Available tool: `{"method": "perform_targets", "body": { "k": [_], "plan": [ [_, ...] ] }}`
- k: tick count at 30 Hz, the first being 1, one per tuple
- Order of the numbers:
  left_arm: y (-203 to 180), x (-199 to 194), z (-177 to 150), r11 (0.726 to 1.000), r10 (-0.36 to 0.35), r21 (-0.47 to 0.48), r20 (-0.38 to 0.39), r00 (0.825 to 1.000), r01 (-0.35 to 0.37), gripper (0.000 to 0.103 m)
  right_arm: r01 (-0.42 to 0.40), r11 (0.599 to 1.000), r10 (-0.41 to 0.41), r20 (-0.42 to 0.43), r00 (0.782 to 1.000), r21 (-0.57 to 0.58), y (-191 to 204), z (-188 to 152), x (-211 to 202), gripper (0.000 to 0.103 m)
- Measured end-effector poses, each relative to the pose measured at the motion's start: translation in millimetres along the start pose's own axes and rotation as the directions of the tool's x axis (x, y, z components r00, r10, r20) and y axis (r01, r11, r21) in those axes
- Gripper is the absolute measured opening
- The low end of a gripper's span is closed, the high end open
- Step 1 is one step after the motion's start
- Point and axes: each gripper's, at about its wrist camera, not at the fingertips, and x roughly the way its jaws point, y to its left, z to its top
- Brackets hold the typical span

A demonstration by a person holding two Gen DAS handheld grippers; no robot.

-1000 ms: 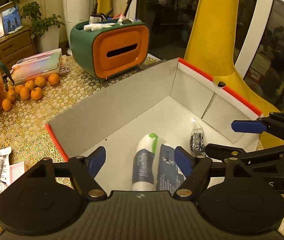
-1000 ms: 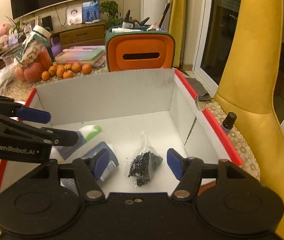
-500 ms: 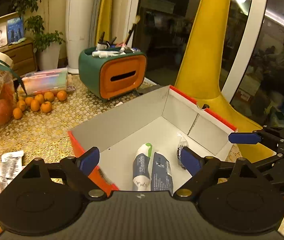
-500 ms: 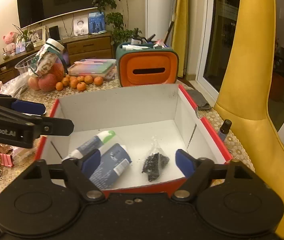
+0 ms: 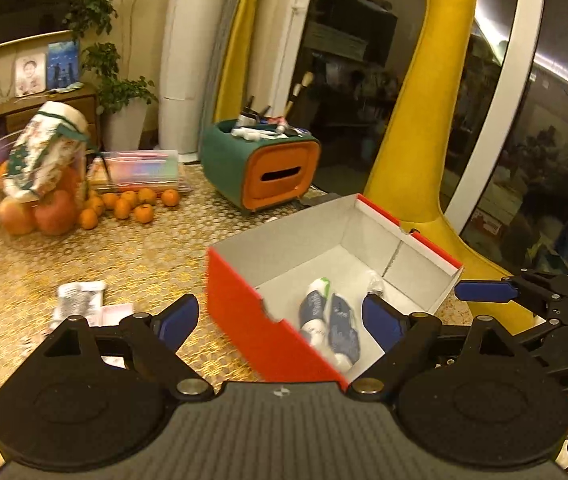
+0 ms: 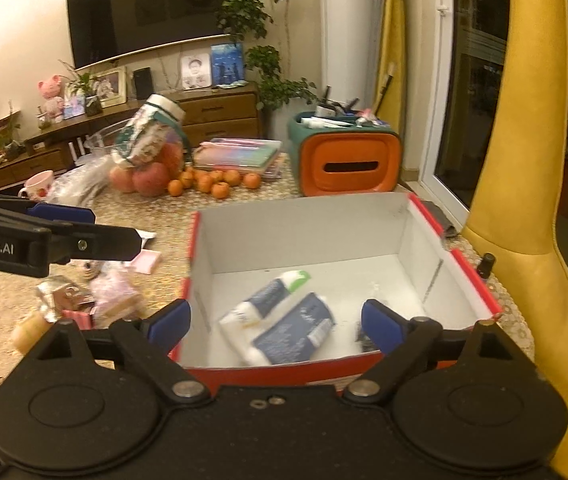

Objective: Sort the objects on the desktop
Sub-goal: 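Grasp the yellow egg-shaped toy with the left tool while the right tool reaches the white snack bag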

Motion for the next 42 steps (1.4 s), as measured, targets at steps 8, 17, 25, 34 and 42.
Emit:
{"method": "perform_targets", "body": {
  "k": [8,17,25,34,42],
  "plan": [
    [34.3,-35.0,-23.3,0.999,0.019,-0.038,0.035,0.999,-0.018,0.103,-0.044,0.998,0.044,0.007,0.999,-0.035,41.4,-4.1,0.3,0.093],
    [77.0,-56.9,-61.8,0.997,0.049,-0.068,0.033,0.998,-0.047,0.103,-0.071,0.994,0.072,0.004,0.997,-0.079,85.5,-12.9,11.3,0.093],
    [119.0,-67.4,-96.9,0.991,0.069,-0.117,0.019,0.997,-0.066,0.103,-0.093,0.989,0.092,-0.014,0.996,-0.113,122.0,-17.4,30.3,0.093],
    [152.9,-58.4,-124.7,0.988,0.091,-0.119,-0.032,0.995,-0.095,0.103,-0.094,0.986,0.089,-0.043,0.995,-0.138,145.3,-20.4,61.0,0.093],
    [161.3,-43.1,-141.8,0.986,0.143,-0.076,-0.037,0.989,-0.146,0.103,-0.103,0.985,0.09,-0.096,0.991,-0.135,156.1,-29.7,95.7,0.093]
  ]
}}
